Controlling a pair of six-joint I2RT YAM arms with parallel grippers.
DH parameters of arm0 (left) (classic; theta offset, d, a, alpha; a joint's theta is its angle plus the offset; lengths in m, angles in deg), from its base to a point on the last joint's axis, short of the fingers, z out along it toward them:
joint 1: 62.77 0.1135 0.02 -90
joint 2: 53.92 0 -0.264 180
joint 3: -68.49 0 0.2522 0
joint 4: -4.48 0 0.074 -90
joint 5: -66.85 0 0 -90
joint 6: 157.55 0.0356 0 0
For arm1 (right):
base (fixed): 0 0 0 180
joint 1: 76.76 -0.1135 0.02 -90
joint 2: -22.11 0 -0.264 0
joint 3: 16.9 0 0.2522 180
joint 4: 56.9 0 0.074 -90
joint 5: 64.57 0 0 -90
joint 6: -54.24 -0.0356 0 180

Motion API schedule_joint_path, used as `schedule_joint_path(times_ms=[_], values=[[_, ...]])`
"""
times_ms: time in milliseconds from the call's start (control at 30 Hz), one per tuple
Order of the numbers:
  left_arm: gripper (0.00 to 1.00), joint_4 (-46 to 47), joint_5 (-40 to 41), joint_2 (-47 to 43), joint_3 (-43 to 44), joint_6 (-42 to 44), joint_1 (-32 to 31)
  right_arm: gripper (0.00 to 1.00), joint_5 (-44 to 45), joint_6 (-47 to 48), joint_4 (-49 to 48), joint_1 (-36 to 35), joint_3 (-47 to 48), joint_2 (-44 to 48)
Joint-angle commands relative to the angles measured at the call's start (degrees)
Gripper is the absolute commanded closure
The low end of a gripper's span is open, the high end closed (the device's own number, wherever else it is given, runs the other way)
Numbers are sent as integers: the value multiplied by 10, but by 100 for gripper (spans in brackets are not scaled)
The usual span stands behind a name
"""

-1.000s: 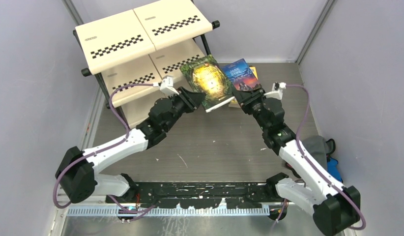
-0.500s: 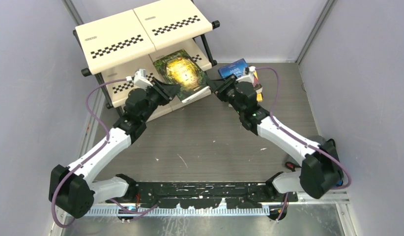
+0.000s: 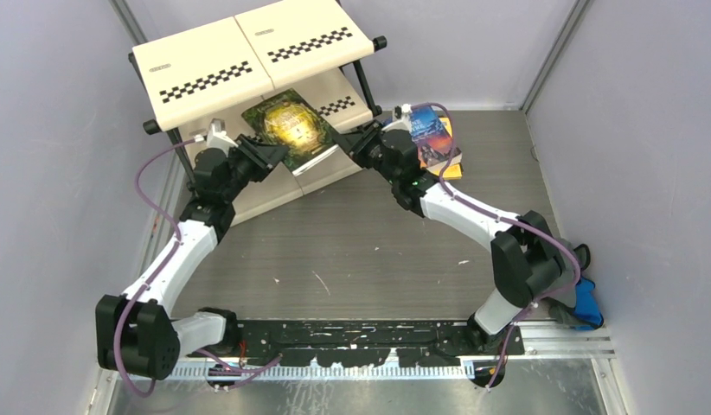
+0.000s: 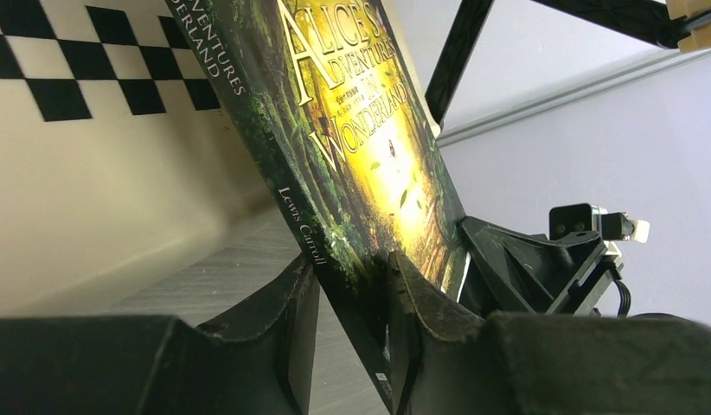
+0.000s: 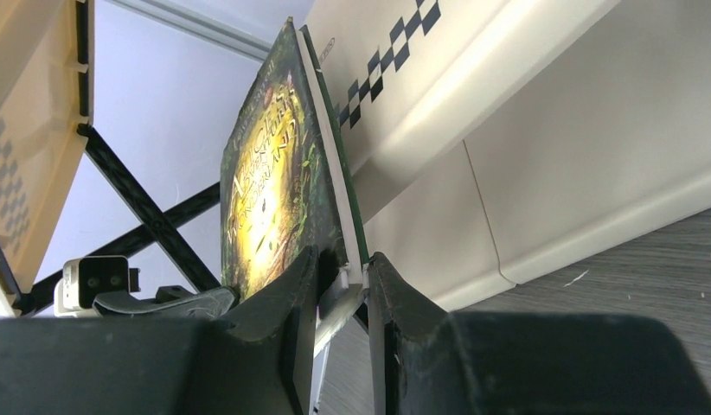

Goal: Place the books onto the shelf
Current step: Place the book on the shelf.

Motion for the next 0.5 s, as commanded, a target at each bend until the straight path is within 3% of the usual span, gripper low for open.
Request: schedule_joint_path(times_ms=[0,100,200,467], values=[[70,66,-13,-17,13,16,21,99,12,61,1,-2,28,-16],[55,53,-13,-26,10,16,26,99,19,60,-2,-9,37,-29],[48,38,-10,-34,9,17,33,99,24,60,-2,-15,47,-39],[39,9,7,-70,-5,11,49,99,41,60,-3,-28,74,-66]])
